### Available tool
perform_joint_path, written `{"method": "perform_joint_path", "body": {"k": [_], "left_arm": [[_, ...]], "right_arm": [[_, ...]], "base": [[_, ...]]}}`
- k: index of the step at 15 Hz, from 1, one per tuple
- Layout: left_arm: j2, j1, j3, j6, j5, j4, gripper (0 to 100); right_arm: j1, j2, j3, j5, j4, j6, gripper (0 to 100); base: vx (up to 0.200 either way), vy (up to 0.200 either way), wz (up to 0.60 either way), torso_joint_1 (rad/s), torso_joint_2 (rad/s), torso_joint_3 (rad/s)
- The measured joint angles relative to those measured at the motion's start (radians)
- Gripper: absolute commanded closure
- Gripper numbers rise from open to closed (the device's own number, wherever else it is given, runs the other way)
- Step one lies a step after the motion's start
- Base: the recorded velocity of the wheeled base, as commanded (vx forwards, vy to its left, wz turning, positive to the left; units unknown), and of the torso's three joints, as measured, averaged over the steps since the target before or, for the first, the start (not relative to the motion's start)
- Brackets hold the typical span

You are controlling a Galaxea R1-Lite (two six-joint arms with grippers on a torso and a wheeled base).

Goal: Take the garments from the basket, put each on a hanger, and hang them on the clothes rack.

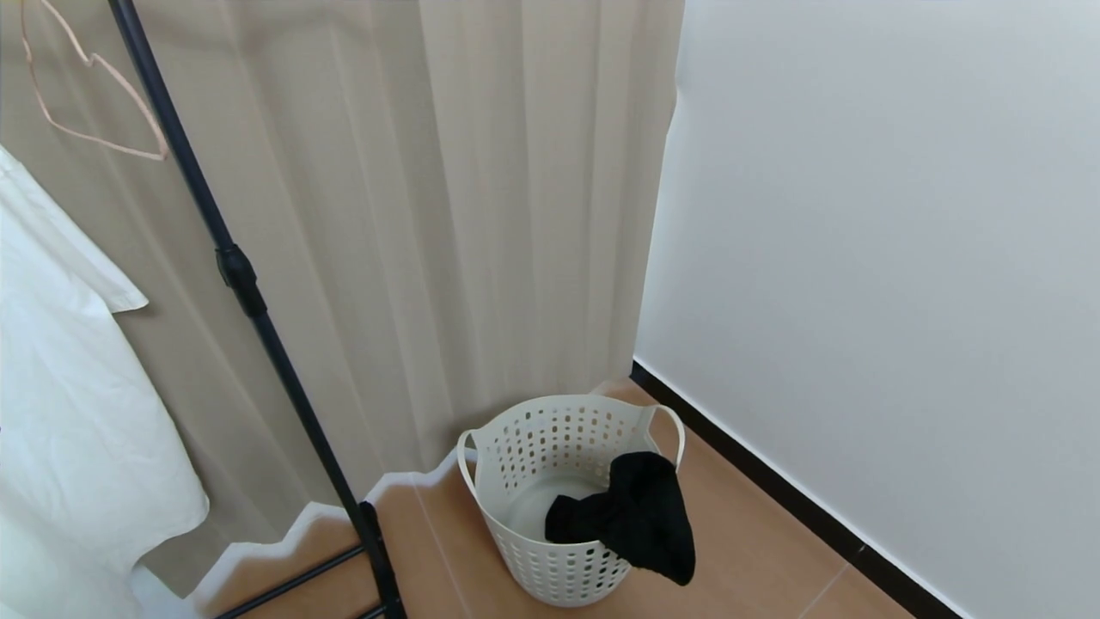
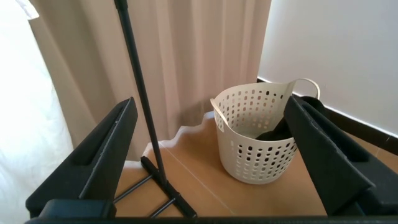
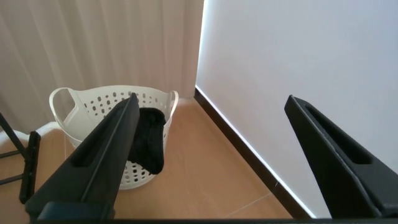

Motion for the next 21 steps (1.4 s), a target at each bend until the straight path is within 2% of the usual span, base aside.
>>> {"method": "perform_joint_path", "body": {"k": [5, 21], "left_arm": [[0.000, 0.000, 0.000, -0.001, 0.003, 0.001, 0], [0.000, 0.000, 0.000, 0.004, 0.004, 0.001, 0]], "right_arm": [[0.000, 0.000, 0.000, 0.000, -0.001, -0.001, 0], [0.000, 0.000, 0.000, 0.000, -0.001, -0.001, 0]], "base": [[0.000, 0.000, 0.00, 0.004, 0.04, -0.006], [0.000, 0.000, 0.00, 0.000, 0.00, -0.192]]}}
